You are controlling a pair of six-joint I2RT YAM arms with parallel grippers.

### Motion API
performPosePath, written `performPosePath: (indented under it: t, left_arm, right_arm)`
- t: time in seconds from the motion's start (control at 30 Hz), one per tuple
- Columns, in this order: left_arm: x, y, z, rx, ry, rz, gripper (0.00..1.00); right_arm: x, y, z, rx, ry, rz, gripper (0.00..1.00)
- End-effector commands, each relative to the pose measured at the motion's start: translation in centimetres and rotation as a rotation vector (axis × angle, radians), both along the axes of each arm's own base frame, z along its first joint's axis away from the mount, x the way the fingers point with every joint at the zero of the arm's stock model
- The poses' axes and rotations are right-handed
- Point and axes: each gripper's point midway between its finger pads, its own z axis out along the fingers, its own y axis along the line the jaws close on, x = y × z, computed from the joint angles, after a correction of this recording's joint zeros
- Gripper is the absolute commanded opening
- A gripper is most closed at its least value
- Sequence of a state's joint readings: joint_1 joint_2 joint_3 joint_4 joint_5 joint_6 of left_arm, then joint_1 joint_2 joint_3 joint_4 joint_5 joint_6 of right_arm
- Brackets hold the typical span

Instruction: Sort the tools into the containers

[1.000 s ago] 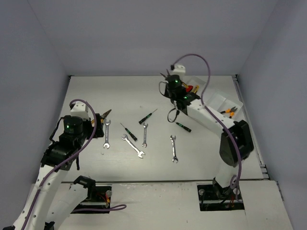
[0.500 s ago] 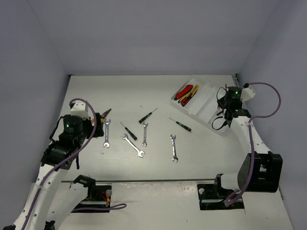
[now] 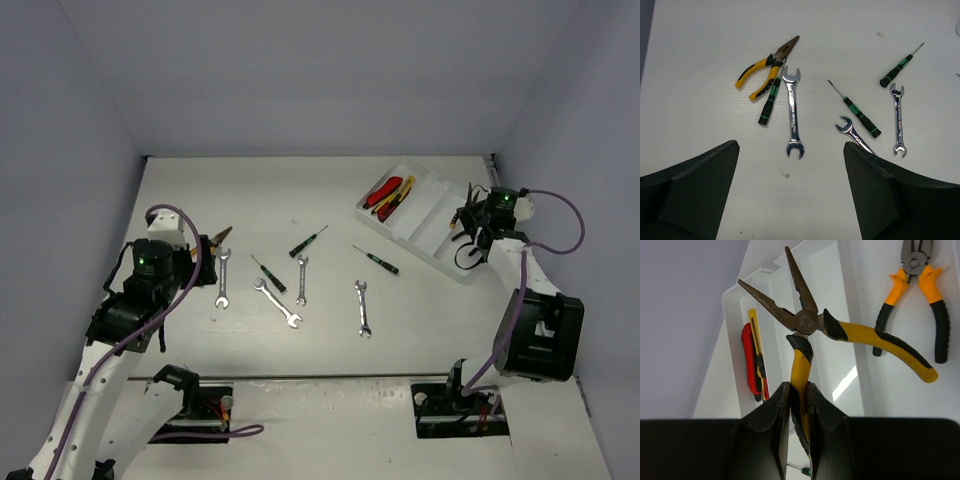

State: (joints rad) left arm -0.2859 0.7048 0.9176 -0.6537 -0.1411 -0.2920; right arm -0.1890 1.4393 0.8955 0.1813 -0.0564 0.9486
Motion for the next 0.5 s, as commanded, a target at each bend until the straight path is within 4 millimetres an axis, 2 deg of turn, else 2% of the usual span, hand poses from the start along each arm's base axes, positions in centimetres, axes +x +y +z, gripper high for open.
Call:
performPosePath:
  t: [0.0,0.17,0.47]
  left_arm:
    - [0.9,-0.1,1.3,-0.015,-0.049,0.003,0.83]
    - [0.9,-0.2,1.3,-0.017,-0.049,0.000,0.83]
    - [0.9,-0.3,1.2,-0.018,-0.046,-0.004,0.83]
  right_arm:
    - [2.5,0.2,2.3,0.085,-0.150,-0.012,0.00]
    - [2.3,-1.2,0.6,0.089,-0.130,-0.088,0.00]
    - [0.3,-4.7,-2.4,0.032,-0.070,-0.181,0.00]
